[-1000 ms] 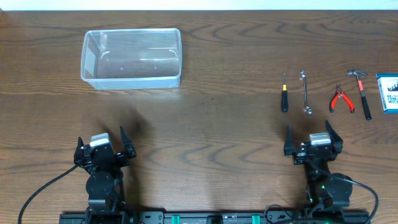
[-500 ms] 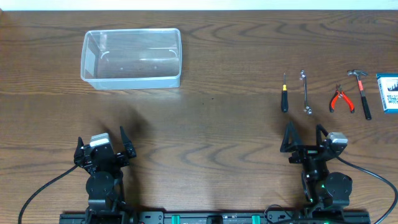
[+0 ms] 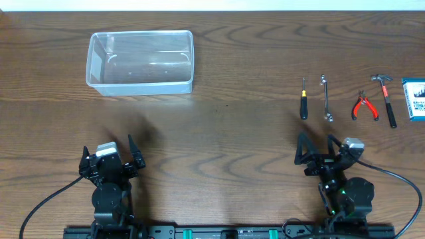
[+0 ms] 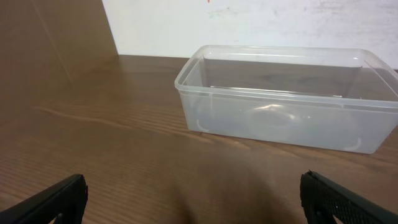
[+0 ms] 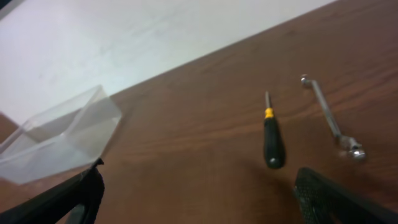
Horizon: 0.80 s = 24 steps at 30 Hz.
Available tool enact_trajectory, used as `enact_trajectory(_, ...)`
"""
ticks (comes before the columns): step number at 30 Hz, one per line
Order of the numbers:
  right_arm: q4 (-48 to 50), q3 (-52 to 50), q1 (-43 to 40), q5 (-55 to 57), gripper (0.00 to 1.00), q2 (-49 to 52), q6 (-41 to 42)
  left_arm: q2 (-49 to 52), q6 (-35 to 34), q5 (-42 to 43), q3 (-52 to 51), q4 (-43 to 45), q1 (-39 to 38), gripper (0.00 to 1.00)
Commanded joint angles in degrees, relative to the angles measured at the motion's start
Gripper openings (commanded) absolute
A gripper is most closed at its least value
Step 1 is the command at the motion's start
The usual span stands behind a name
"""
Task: Pack container
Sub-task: 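Raise the right arm and swing it toward the clear container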
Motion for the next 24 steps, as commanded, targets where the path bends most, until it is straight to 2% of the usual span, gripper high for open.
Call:
enact_trajectory(1,-0.94,5.42,0.74,-2.64,0.99,2.91,-2.43,0.35,0.81,-0.26,-1.68,-0.13,-0.17,0.98)
enact_trajectory(5,-6.84,15.15,0.74,-2.62,0.99,9.77,-9.03,0.35,0.81,-0.26,-1.68,-0.13,-0.17,0.98)
enact_trajectory(10,-15.15,29.20,0.74,-2.38,0.99,21.31,-11.21,0.35,0.81,-0.26,-1.68,-0.11,-0.17,0.98)
enact_trajectory(17,-37.18,55.47,0.74,-2.34,0.99,41.55,-17.77,0.35,0.81,-0.26,-1.68,-0.13,-0.17,0.98)
enact_trajectory(24,-60.11,78.97,0.74,4.83,0.99,57.70,-23.80,0.35,0.81,-0.26,-1.68,-0.11,-0.17,0.98)
